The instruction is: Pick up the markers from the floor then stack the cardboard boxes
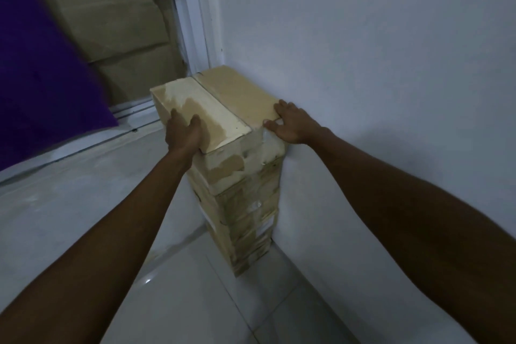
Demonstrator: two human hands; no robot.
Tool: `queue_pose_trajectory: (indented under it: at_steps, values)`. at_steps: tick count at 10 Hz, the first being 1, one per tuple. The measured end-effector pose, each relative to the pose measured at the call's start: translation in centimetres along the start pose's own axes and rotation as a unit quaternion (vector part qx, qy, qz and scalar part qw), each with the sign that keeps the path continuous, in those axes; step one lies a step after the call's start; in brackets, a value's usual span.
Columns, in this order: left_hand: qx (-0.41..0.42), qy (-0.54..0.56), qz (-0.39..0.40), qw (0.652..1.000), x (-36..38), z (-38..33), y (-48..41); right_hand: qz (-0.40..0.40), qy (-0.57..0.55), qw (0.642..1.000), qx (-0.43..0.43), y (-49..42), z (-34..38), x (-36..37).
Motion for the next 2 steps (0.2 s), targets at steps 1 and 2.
queue_pose_trajectory:
  at_steps: [1, 2]
  values:
    - [0.028, -0.115, -0.003, 0.993, 0.1, -1.5, 2.7, -0.015, 0.002, 1.000, 0.010, 2.8, -0.9, -0.6]
    - [0.069, -0.177, 0.025, 0.982, 0.7, -3.0, 5.5, -0.028, -0.010, 0.999, 0.030, 5.9, -1.4, -1.4]
Point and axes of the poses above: each hand's wrist, its own y-axis away from the middle knuckle, its own x-axis out of the palm, z = x × y, the point moved 8 cm from there along -y, towards the middle knuckle, and after that the axes turned 9 degrees about -y, right-handed, at the moved point
